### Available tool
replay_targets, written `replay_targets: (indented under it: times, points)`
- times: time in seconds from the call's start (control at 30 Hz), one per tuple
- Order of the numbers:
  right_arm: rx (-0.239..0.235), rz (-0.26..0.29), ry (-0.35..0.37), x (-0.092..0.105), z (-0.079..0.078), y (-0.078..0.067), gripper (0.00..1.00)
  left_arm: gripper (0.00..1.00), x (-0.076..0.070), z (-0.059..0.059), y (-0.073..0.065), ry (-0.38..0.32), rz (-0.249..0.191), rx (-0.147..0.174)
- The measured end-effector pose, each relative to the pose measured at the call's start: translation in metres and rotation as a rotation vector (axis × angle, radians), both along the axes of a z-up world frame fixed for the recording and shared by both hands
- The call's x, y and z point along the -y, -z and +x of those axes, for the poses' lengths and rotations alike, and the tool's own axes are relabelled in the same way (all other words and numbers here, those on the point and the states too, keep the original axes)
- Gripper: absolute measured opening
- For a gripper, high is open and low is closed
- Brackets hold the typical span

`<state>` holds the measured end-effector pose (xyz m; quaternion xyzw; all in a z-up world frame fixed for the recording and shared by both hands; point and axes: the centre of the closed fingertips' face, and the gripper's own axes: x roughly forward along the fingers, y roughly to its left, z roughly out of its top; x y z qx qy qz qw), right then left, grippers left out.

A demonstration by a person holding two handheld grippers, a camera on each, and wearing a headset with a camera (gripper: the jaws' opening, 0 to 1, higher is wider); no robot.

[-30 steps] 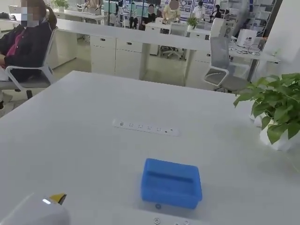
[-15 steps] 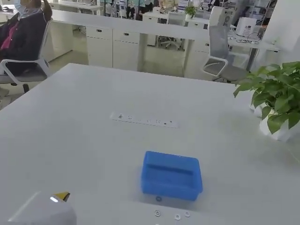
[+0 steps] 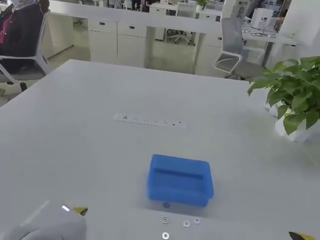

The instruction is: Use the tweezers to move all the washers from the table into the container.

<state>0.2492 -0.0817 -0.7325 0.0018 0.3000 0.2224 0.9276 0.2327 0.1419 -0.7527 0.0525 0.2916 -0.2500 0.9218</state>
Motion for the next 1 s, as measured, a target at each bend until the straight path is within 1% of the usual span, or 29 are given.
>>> replay_targets:
  times: [0.03,0.1,0.13,0.17,0.2,0.23,0.27,0.3,0.33,0.37,0.4,0.43,0.47,0.57,0.67,0.7,0.73,0.77,0.8,0.83,0.9,1.0]
  points:
    - [-0.007,-0.001,-0.003,0.0,0.0,0.002,0.9,0.64,0.003,0.001,0.006,0.028,0.019,-0.016]
    - [-0.018,-0.003,-0.01,-0.002,0.0,0.005,0.88,0.6,0.007,0.003,0.014,0.074,0.046,-0.03]
    - [-0.019,-0.004,-0.013,-0.002,0.0,0.005,0.88,0.57,0.008,0.003,0.015,0.079,0.049,-0.03]
    - [-0.02,-0.006,-0.017,-0.003,0.0,0.006,0.87,0.53,0.013,0.003,0.02,0.115,0.056,-0.045]
    - [-0.021,-0.009,-0.023,-0.005,0.001,0.007,0.87,0.49,0.015,0.003,0.024,0.134,0.064,-0.054]
    - [-0.022,-0.01,-0.027,-0.006,0.002,0.007,0.86,0.46,0.018,0.003,0.029,0.16,0.073,-0.058]
    - [-0.023,-0.009,-0.03,-0.007,0.002,0.007,0.86,0.44,0.02,0.002,0.034,0.192,0.084,-0.069]
    - [-0.027,-0.008,-0.035,-0.009,0.002,0.008,0.85,0.41,0.023,0.0,0.041,0.225,0.1,-0.088]
    - [-0.029,-0.008,-0.039,-0.01,0.003,0.008,0.85,0.36,0.024,0.001,0.045,0.244,0.111,-0.084]
    - [-0.029,-0.01,-0.044,-0.012,0.003,0.008,0.85,0.33,0.025,0.004,0.05,0.251,0.123,-0.073]
    - [-0.03,-0.01,-0.048,-0.013,0.003,0.009,0.85,0.3,0.027,0.005,0.053,0.268,0.131,-0.072]
    - [-0.031,-0.011,-0.053,-0.015,0.004,0.009,0.84,0.27,0.029,0.004,0.057,0.292,0.136,-0.083]
    - [-0.035,-0.015,-0.064,-0.017,0.004,0.011,0.84,0.27,0.03,0.004,0.063,0.305,0.142,-0.097]
    - [-0.051,-0.045,-0.106,-0.022,0.002,0.017,0.8,0.25,0.032,0.01,0.075,0.331,0.164,-0.11]
    - [-0.056,-0.069,-0.136,-0.027,0.003,0.021,0.78,0.24,0.037,0.012,0.086,0.381,0.182,-0.143]
    - [-0.055,-0.072,-0.14,-0.028,0.003,0.021,0.78,0.24,0.04,0.014,0.088,0.402,0.189,-0.14]
    - [-0.056,-0.072,-0.145,-0.028,0.003,0.022,0.77,0.23,0.043,0.014,0.089,0.423,0.193,-0.143]
    - [-0.063,-0.07,-0.153,-0.03,0.003,0.024,0.76,0.22,0.047,0.013,0.092,0.445,0.2,-0.152]
    - [-0.066,-0.068,-0.154,-0.031,0.003,0.025,0.76,0.22,0.05,0.013,0.094,0.459,0.205,-0.15]
    - [-0.07,-0.063,-0.157,-0.033,0.003,0.026,0.76,0.22,0.053,0.013,0.097,0.486,0.221,-0.153]
    - [-0.075,-0.059,-0.162,-0.035,0.003,0.028,0.75,0.21,0.057,0.013,0.102,0.515,0.246,-0.151]
    - [-0.088,-0.057,-0.174,-0.04,0.001,0.031,0.74,0.2,0.062,0.012,0.108,0.553,0.26,-0.149]
